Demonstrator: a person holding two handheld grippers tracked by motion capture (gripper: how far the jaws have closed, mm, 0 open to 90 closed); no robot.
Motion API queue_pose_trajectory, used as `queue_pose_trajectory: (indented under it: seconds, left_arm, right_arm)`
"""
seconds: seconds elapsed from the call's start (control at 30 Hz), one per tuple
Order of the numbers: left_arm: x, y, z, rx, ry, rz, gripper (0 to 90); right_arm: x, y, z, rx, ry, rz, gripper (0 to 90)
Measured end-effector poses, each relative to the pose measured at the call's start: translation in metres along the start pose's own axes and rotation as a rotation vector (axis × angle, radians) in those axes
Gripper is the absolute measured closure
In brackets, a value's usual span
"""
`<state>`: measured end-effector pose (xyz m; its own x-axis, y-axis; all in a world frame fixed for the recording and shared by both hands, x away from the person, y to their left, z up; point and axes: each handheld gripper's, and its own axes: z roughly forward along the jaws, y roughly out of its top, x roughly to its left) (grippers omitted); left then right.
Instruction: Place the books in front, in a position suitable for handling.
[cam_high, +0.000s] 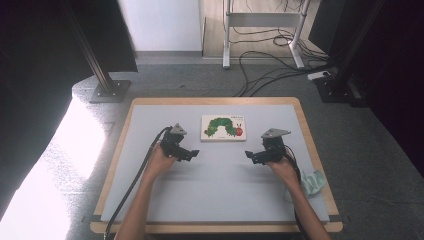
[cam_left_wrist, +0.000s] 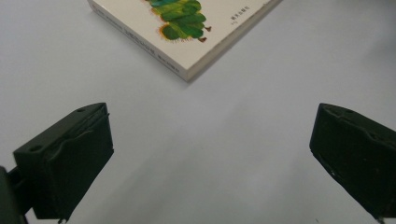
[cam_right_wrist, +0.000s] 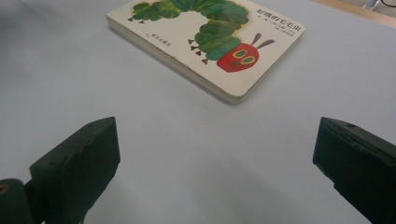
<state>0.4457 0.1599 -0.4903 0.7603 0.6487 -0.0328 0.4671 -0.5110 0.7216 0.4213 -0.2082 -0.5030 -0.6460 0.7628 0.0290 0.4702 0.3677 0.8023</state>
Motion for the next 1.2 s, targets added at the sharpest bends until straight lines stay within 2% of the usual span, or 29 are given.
queue_pose_trajectory:
  seconds: [0.03, 0.07, 0.17, 0.2, 0.27, 0.43, 0.63, 0.7, 0.9, 1.03, 1.2]
  left_arm:
    - [0.002, 0.0, 0.002, -0.012, -0.015, -0.02, 0.0]
    - [0.004, 0.001, 0.004, -0.004, -0.03, -0.038, 0.0]
    - [0.006, 0.005, 0.011, 0.031, -0.014, -0.002, 0.0]
    - [0.006, 0.006, 0.013, 0.027, -0.011, 0.007, 0.0]
    - [0.008, 0.01, 0.016, 0.037, -0.03, 0.003, 0.0]
    - [0.009, 0.02, 0.03, 0.095, -0.02, 0.069, 0.0]
    - [0.012, 0.028, 0.047, 0.106, -0.02, 0.073, 0.0]
    - [0.012, 0.029, 0.053, 0.108, -0.034, 0.069, 0.0]
    - [0.012, 0.029, 0.069, 0.129, -0.029, 0.074, 0.0]
    - [0.014, 0.026, 0.075, 0.122, -0.039, 0.064, 0.0]
    - [0.012, 0.024, 0.079, 0.095, -0.056, 0.096, 0.0]
  right_arm:
    - [-0.001, 0.001, 0.003, -0.001, 0.001, 0.004, 0.0]
    - [-0.002, 0.002, 0.007, 0.0, 0.004, 0.007, 0.0]
    - [-0.005, 0.004, 0.018, 0.017, 0.023, 0.025, 0.0]
    - [-0.006, 0.004, 0.021, 0.02, 0.022, 0.028, 0.0]
    - [-0.008, 0.005, 0.028, 0.021, 0.016, 0.034, 0.0]
    - [-0.011, 0.009, 0.044, 0.033, 0.02, 0.035, 0.3]
    - [-0.013, 0.014, 0.06, 0.048, 0.017, 0.02, 1.3]
    - [-0.014, 0.016, 0.064, 0.052, 0.019, 0.024, 1.5]
    - [-0.015, 0.021, 0.077, 0.069, 0.042, 0.03, 2.8]
    - [-0.016, 0.023, 0.08, 0.08, 0.066, 0.029, 4.9]
    - [-0.016, 0.026, 0.084, 0.091, 0.088, 0.02, 4.7]
